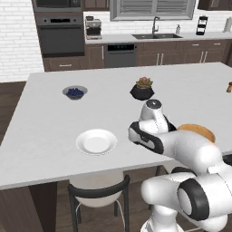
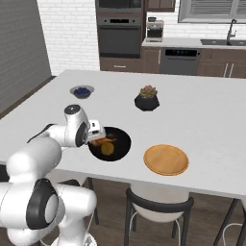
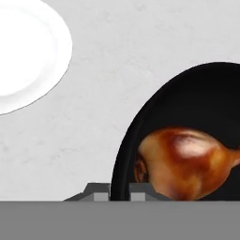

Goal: Pick the chicken drumstick and avocado from their plates and place them in the bowl. Then put the bowl in the fridge.

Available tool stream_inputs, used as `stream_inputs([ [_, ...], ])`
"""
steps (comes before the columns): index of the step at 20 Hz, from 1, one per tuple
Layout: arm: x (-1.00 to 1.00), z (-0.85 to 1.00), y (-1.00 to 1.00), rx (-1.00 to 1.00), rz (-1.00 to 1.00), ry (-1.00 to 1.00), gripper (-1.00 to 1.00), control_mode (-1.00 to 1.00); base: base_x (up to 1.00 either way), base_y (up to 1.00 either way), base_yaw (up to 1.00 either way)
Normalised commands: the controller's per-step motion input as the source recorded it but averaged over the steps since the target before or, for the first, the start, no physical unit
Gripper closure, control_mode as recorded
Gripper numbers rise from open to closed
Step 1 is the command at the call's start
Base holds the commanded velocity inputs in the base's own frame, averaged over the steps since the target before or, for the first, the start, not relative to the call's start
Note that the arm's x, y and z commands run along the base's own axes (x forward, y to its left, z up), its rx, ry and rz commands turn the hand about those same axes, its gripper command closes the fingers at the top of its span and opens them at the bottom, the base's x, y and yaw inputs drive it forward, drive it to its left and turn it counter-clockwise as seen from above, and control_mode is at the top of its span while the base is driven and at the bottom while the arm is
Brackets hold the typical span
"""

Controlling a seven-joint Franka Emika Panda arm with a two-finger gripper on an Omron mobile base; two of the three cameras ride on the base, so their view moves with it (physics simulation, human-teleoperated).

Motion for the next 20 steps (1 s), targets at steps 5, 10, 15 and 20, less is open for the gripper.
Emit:
stream_inputs([
  [5,-0.05,0.81,-0.56,0.0,0.35,0.0,1.0,-1.0,0.0,0.0,0.0],
  [10,-0.12,0.33,-0.28,-0.05,0.78,-0.02,1.0,-1.0,0.0,0.0,0.0],
  [15,-0.01,0.13,-0.26,-0.09,0.82,-0.06,1.0,-1.0,0.0,0.0,0.0],
  [20,0.0,0.04,-0.01,-0.37,0.48,-0.09,1.0,-1.0,0.0,0.0,0.0],
])
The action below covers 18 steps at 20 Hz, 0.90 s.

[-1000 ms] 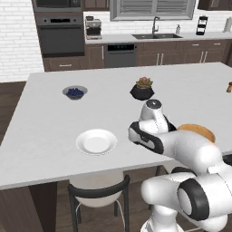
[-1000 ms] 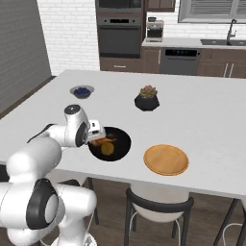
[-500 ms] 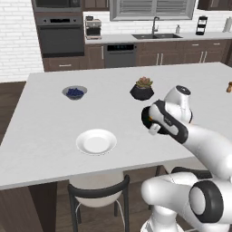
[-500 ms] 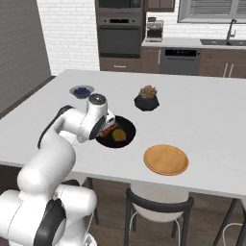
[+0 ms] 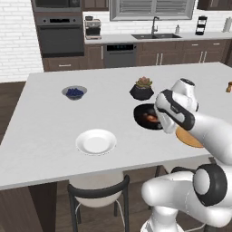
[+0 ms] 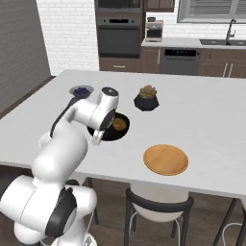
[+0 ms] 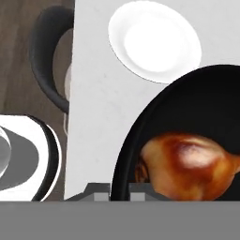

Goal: Pick the chicken drumstick and avocado from their plates and place them in the bowl. Then put the bowl in the fridge.

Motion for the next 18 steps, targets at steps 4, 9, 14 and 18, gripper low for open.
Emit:
stream_inputs([
  [4,-0.24,0.22,0.0,-0.44,0.26,-0.15,1.0,-1.0,0.0,0.0,0.0],
  [9,-0.71,0.69,0.02,-0.1,-0.03,-0.08,1.0,-1.0,0.0,0.0,0.0],
  [14,-0.4,0.83,0.0,0.04,-0.05,-0.01,1.0,-1.0,0.0,0.0,0.0],
  [18,-0.48,0.34,0.0,0.1,0.0,0.0,1.0,-1.0,0.0,0.0,0.0],
])
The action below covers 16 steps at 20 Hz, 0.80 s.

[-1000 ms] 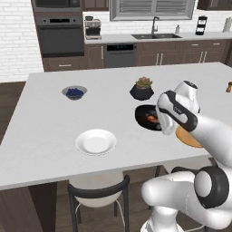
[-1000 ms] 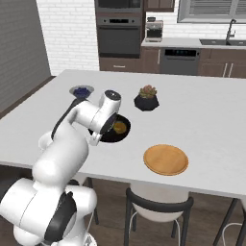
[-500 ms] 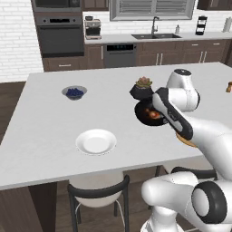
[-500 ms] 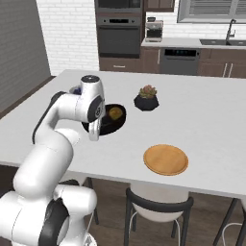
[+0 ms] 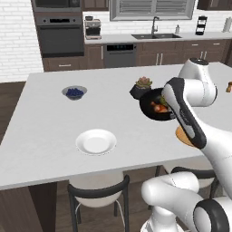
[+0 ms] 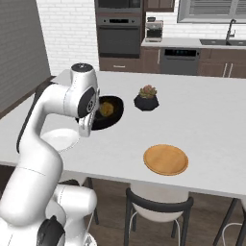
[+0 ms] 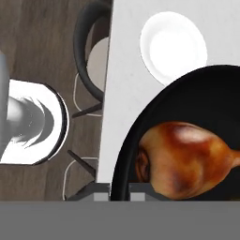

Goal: Pick the chicken drumstick and avocado from their plates and place them in the bowl. Then put the bowl in the fridge.

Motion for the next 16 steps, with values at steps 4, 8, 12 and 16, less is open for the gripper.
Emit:
stream_inputs([
  [4,-0.7,0.08,0.0,0.17,0.0,0.0,1.0,-1.0,0.0,0.0,0.0],
  [8,-0.66,0.0,0.13,0.0,0.0,-0.03,1.0,-1.0,0.0,0.0,0.0],
  [12,-0.62,0.0,0.06,0.0,-0.02,-0.02,1.0,-1.0,0.0,0.0,0.0],
  [16,-0.13,0.0,0.01,0.0,-0.06,-0.03,1.0,-1.0,0.0,0.0,0.0],
])
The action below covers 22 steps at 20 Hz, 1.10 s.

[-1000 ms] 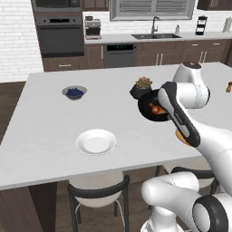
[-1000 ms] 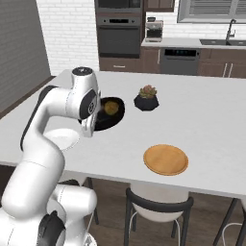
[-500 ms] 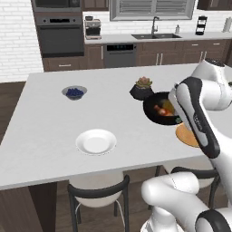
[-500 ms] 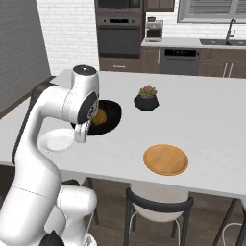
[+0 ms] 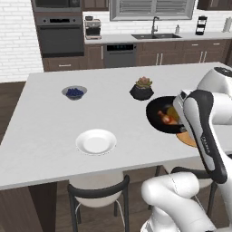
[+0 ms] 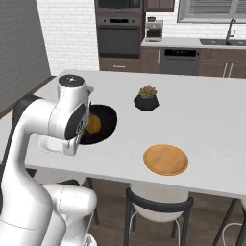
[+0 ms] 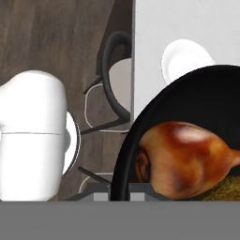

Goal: Pick the chicken drumstick and avocado from their plates and place them in the bowl. Then put the bowl in the fridge.

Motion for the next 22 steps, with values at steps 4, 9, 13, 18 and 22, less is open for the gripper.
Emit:
stream_inputs([
  [4,0.01,0.0,0.02,0.0,-0.08,-0.02,1.0,-1.0,0.0,0.0,0.0],
  [9,0.05,0.0,-0.02,0.01,0.0,0.0,1.0,-1.0,0.0,0.0,0.0],
  [13,0.0,0.0,0.0,0.0,0.0,0.0,1.0,1.0,-0.95,-0.62,-0.18],
  [18,0.0,0.0,0.0,0.0,0.0,0.0,1.0,1.0,-0.64,-0.47,-0.59],
  [22,0.0,0.0,0.0,0.0,0.0,0.0,1.0,1.0,-0.03,-0.57,-0.75],
])
